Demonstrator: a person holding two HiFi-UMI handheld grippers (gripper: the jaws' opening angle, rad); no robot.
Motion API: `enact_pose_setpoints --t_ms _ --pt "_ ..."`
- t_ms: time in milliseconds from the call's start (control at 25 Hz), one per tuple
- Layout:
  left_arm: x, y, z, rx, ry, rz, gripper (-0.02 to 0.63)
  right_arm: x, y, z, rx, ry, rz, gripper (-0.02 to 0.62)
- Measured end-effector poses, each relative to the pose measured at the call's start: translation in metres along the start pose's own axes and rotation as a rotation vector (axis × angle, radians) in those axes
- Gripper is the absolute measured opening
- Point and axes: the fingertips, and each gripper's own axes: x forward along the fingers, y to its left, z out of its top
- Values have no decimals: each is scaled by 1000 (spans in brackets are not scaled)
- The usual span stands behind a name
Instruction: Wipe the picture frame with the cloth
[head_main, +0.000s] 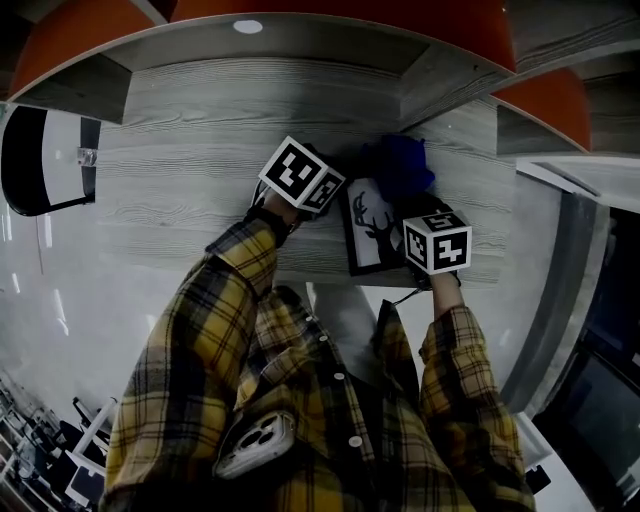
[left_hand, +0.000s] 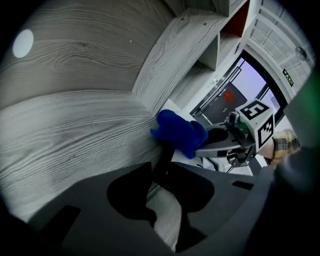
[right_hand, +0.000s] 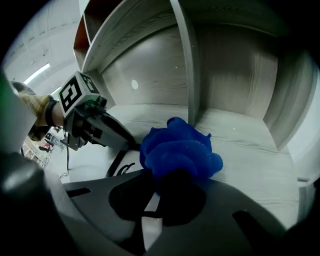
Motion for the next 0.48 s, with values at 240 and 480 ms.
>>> enact_pose_setpoints --t_ms 240,480 --pt "-1 1 -2 -10 0 -5 106 -24 5 -39 35 76 17 47" --pt "-1 1 -1 -17 0 -11 104 -51 21 -92 120 131 45 46"
